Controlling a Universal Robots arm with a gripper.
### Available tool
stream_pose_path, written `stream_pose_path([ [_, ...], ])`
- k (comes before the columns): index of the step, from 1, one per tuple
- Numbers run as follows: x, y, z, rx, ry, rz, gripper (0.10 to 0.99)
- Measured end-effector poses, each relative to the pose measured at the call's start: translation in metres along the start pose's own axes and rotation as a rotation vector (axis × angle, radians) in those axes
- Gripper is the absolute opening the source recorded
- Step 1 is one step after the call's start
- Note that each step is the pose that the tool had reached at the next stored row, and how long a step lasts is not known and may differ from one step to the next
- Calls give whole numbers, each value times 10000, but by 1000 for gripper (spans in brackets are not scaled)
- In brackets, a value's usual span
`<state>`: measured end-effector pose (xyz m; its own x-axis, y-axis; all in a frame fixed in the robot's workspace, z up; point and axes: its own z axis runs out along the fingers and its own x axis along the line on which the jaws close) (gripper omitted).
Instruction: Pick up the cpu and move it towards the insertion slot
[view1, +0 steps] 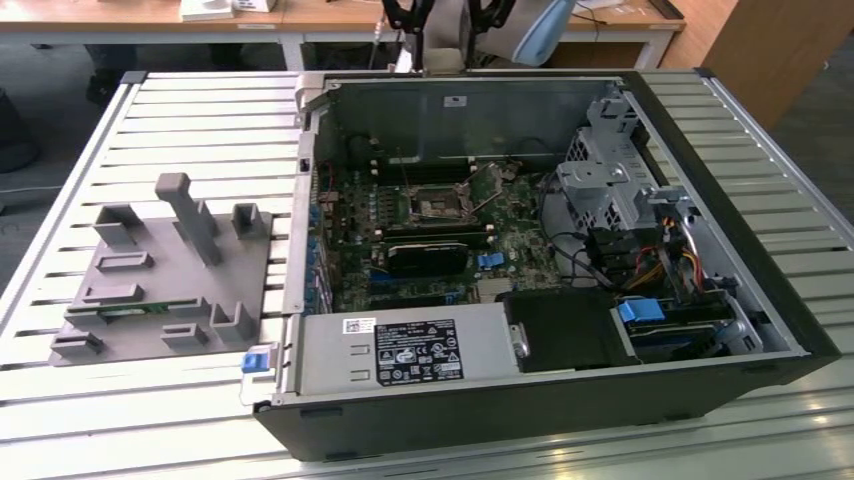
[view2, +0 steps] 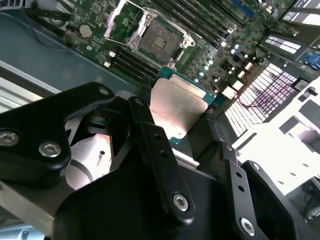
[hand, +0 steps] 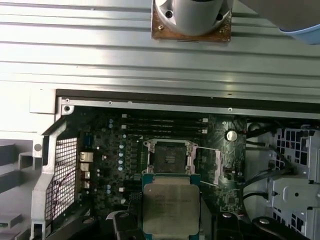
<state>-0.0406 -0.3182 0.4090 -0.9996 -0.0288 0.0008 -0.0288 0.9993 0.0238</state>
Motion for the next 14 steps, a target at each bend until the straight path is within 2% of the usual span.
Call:
stream_pose_path([
  [4, -77, 7, 9, -2, -1, -1, 541],
  [14, -80, 8, 12, -2, -1, 0, 541],
])
